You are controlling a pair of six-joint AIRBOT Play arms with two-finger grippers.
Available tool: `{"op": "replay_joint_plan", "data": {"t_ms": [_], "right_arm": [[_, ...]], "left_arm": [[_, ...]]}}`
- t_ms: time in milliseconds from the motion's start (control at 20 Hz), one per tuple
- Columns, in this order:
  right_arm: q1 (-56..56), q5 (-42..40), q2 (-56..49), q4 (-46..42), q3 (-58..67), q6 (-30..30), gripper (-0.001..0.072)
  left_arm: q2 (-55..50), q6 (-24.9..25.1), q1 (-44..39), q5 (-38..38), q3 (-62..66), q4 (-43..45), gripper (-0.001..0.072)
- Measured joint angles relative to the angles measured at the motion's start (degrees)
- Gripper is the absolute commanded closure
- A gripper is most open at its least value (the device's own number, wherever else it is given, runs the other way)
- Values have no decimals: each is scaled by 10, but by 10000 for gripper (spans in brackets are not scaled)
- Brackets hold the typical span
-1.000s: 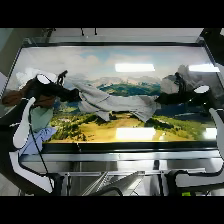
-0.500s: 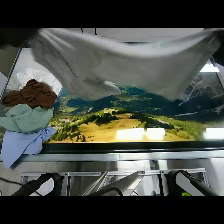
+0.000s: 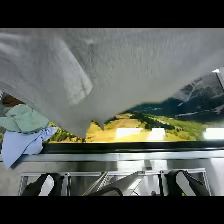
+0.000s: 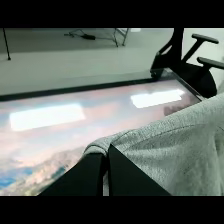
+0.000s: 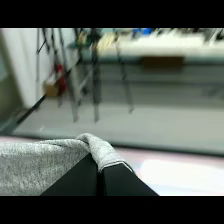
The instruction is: Fold the shirts.
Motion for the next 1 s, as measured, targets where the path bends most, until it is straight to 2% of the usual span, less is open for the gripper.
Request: {"op": "replay_joint_plan", "data": {"t_ms": [250,400,550,800,1000], "right_arm": [[38,75,-124,45,-101,-16,699],[83,67,-224,42,-178,-41,700],[118,26,-344,44,-216,-72,700],[133,-11,-506,86,-148,-105,700],[128,-16,-563,49,-59,-80,700]], "left_arm": [[-104,34,-123,-1,-102,45,696],[-219,39,-189,33,-135,103,696],[-365,40,-233,57,-108,142,696],[-562,-4,-262,73,42,183,696],[-610,-43,-266,74,118,243,696]]}}
